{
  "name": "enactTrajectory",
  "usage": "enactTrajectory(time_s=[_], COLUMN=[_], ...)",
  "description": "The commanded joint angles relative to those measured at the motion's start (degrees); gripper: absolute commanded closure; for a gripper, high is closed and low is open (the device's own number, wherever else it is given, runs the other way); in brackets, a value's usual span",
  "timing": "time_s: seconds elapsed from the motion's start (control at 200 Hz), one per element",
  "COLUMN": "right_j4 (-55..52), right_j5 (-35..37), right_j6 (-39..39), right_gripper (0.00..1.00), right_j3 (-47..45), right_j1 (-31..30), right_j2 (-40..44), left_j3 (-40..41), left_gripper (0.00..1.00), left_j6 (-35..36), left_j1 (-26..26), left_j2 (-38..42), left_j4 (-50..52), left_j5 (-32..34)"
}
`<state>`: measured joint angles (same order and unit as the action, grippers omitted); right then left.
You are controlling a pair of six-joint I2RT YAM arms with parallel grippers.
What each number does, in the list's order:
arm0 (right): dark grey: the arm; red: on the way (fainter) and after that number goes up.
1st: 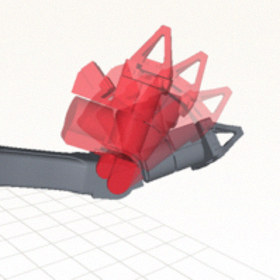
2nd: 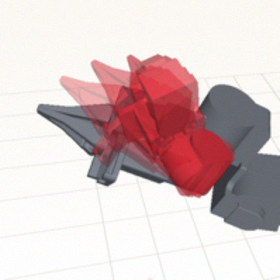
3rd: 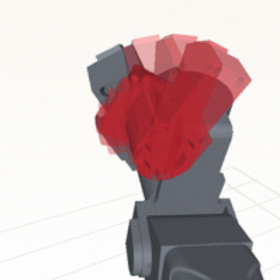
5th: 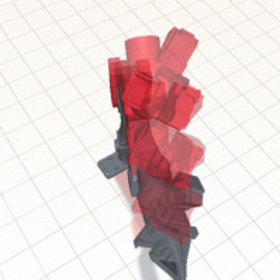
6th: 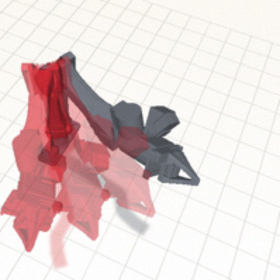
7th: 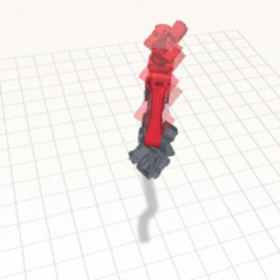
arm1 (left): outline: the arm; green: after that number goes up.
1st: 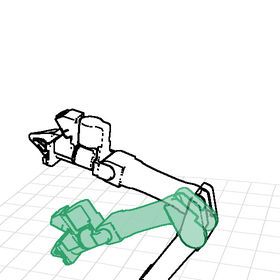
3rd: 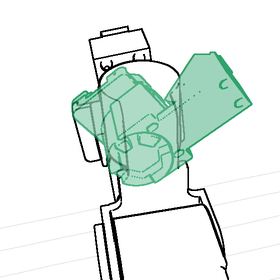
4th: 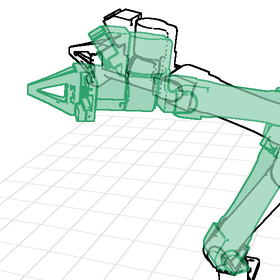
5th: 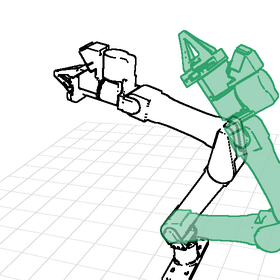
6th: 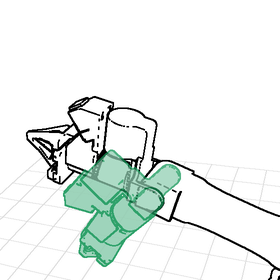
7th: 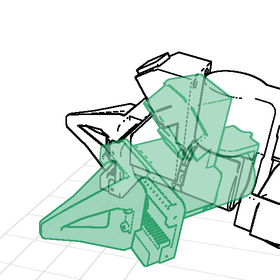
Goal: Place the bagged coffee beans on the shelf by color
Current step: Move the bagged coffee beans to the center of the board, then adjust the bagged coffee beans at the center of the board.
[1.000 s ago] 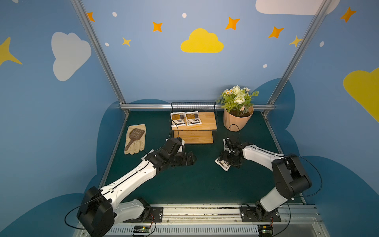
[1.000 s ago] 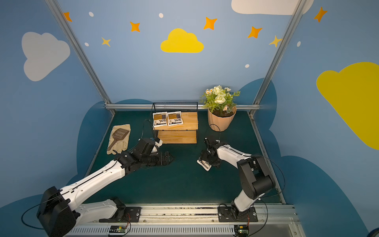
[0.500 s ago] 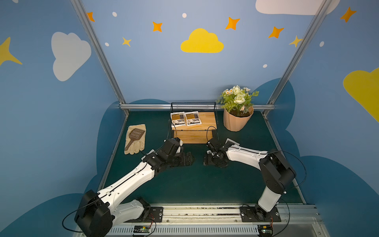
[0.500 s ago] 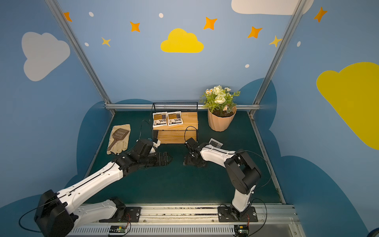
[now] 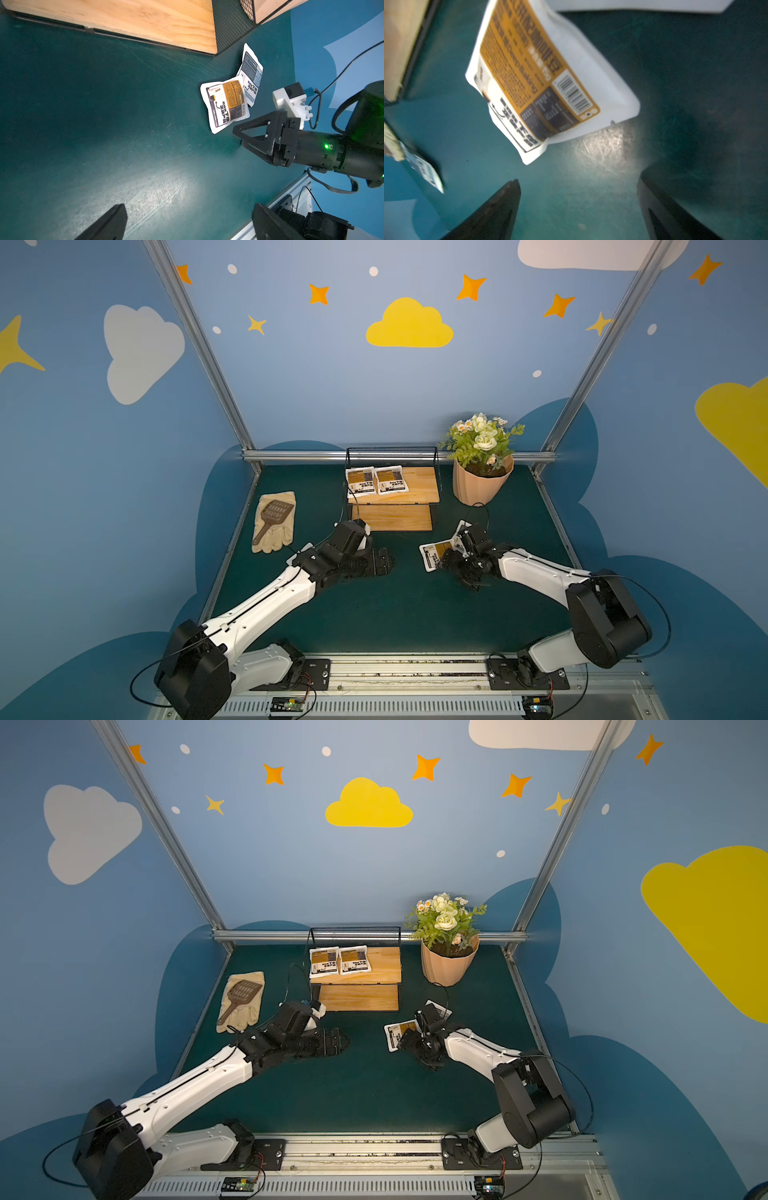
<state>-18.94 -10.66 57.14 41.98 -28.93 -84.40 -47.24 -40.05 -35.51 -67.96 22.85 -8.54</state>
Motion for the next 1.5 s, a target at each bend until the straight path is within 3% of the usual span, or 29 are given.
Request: enactTrajectory(time_s=[0.0,0.24,0.551,0.751,0.931,1.226,1.497], right_j4=[6.9,10.6,13.6,13.3,9.7,-3.1,-10.2], right_j5=[-1.9,0.3,-1.2,-3.9,-5.1,-9.5,-15.1], right_j6=[5.4,9.3,8.9,5.9,1.7,-13.0,-23.9], right_gripper=[0.14,0.34,0.5,0.76,1.0,1.0,1.0], right_j3=[-3.1,-6.6,-5.0,-2.4,-1.9,4.1,14.4], right_j1=[1.7,4.6,6.8,7.1,7.2,7.1,4.5], right_j2=[0.8,1.3,-3.4,-6.5,-4.2,-1.8,-11.7], left_j3=[-0.9,-1.2,-1.2,-1.1,-0.8,0.4,2.6], left_gripper=[0.0,0.0,0.0,0.0,0.0,0.0,0.0], left_j6=[1.2,1.4,1.6,1.7,1.9,2.2,1.6], left_j1=[0.3,0.3,0.3,0.5,0.7,1.1,1.2], left_j2=[-0.6,-1.2,-1.0,-0.7,0.0,1.3,3.4], left_j4=[-0.3,-0.1,0.6,1.0,1.4,1.7,2.0], left_j5=[-0.3,-0.5,-0.2,0.0,0.1,0.0,-0.2])
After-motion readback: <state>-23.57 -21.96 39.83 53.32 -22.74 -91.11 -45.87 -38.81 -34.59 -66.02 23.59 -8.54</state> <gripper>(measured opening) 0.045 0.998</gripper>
